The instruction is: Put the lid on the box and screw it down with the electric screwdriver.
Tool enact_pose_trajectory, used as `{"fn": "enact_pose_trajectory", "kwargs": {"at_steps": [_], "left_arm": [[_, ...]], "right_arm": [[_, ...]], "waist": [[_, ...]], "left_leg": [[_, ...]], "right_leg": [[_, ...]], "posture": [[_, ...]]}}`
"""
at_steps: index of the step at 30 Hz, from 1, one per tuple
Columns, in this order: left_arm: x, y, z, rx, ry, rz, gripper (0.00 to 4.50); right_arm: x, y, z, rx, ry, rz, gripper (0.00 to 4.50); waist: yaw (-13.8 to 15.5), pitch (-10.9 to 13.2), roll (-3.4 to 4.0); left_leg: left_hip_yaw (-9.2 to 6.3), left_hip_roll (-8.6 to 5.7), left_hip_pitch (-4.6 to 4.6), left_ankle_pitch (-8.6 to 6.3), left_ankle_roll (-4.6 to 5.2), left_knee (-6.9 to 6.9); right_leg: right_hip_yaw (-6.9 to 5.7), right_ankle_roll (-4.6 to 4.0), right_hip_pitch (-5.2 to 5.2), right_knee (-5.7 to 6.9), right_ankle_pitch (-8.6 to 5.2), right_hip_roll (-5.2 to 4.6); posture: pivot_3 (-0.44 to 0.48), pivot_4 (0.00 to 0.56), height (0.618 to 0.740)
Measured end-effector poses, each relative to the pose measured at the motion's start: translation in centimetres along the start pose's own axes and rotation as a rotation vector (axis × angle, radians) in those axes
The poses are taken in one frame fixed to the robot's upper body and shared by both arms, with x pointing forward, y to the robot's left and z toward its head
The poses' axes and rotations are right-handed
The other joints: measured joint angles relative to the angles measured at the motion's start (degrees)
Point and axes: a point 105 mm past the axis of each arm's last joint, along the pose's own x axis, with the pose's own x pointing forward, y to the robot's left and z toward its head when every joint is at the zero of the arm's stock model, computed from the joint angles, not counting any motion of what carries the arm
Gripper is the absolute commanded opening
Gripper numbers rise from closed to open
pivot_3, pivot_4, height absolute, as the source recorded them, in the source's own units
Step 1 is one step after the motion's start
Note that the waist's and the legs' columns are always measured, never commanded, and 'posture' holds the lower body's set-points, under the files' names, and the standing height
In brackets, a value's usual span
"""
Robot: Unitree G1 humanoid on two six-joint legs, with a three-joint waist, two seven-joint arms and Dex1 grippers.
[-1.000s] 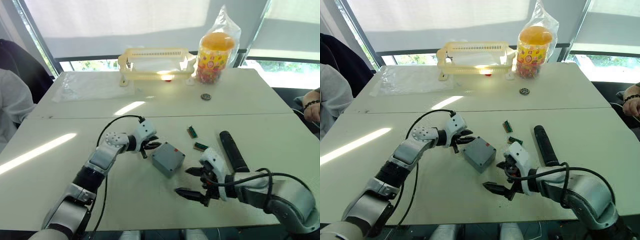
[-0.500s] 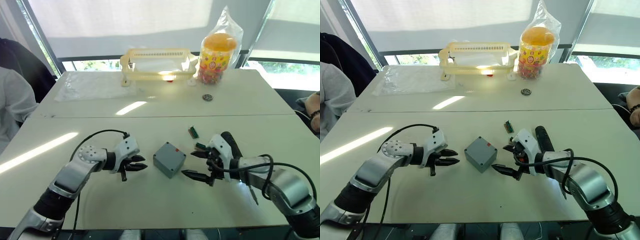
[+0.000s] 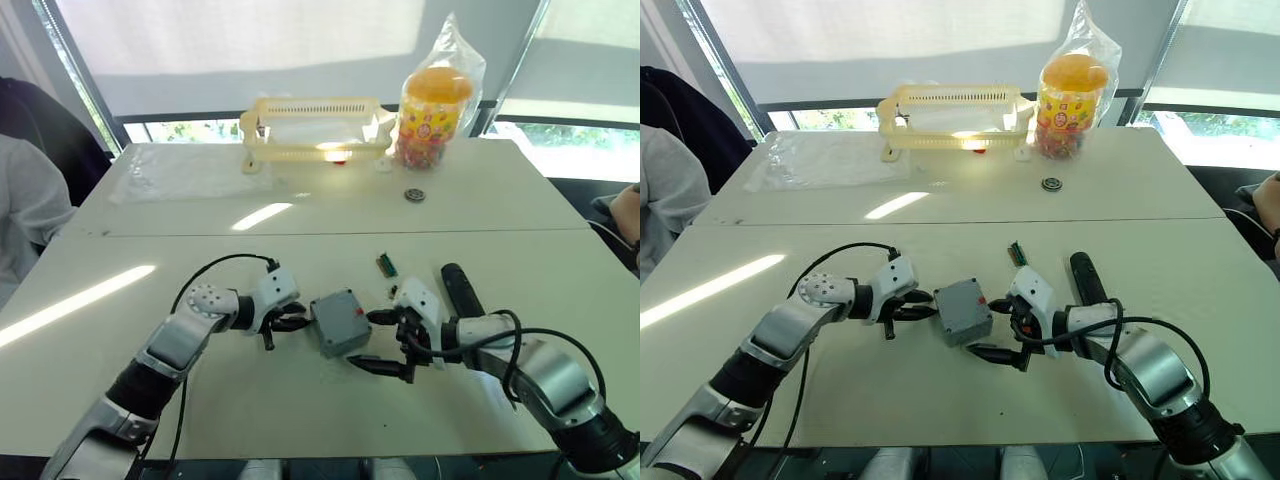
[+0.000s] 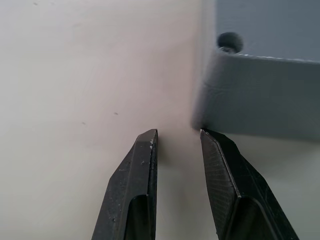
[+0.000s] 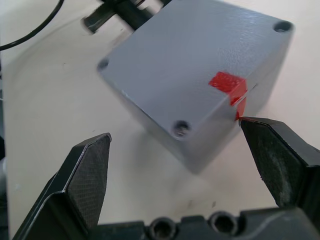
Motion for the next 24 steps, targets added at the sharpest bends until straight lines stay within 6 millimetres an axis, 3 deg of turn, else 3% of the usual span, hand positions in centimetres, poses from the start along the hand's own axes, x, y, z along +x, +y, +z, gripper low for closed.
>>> {"fn": "enact_pose_trajectory", "kwargs": {"at_steps": [11,16,18,21,24], "left_arm": [[0.5,0.2,0.2,0.001,-0.019,0.001,1.33],[-0.7,0.2,-0.3,-0.010,0.001,-0.013,1.33],[-1.8,0.6,-0.3,-0.019,0.001,-0.009,1.33],[-3.4,1.2,0.5,-0.037,-0.032,0.005,1.33],[-4.2,1.5,3.1,-0.058,-0.122,-0.008,1.33]], "right_arm": [[-0.1,0.2,0.3,0.030,-0.009,-0.049,4.48],[-2.4,-1.1,0.5,0.023,0.021,-0.101,4.48],[-4.2,-1.7,1.3,0.036,0.017,-0.120,4.48],[-6.0,-3.2,4.4,0.026,-0.092,-0.171,4.48],[-6.7,-6.9,7.4,0.005,-0.242,-0.312,4.48]], "waist": [[0.0,0.0,0.00],[0.0,0.0,0.01],[-0.1,0.0,0.00],[-0.2,0.0,0.00],[-0.2,0.0,-0.01]], "left_leg": [[0.00,0.00,0.02,0.00,0.00,0.01],[0.00,0.00,0.02,0.00,0.00,-0.01],[0.00,0.01,0.02,0.00,0.00,-0.01],[0.00,0.03,0.08,0.00,0.00,-0.02],[0.02,0.02,0.09,0.00,0.00,0.02]], "right_leg": [[0.00,0.00,0.03,0.02,0.00,-0.01],[0.01,0.00,0.02,0.02,0.00,-0.01],[0.00,0.00,0.01,0.02,0.00,0.00],[0.00,0.00,0.06,0.02,0.00,0.01],[0.00,0.00,0.09,0.02,0.00,0.01]], "posture": [[0.000,0.150,0.740],[0.000,0.150,0.740],[0.000,0.150,0.740],[0.000,0.150,0.740],[0.000,0.150,0.740]]}}
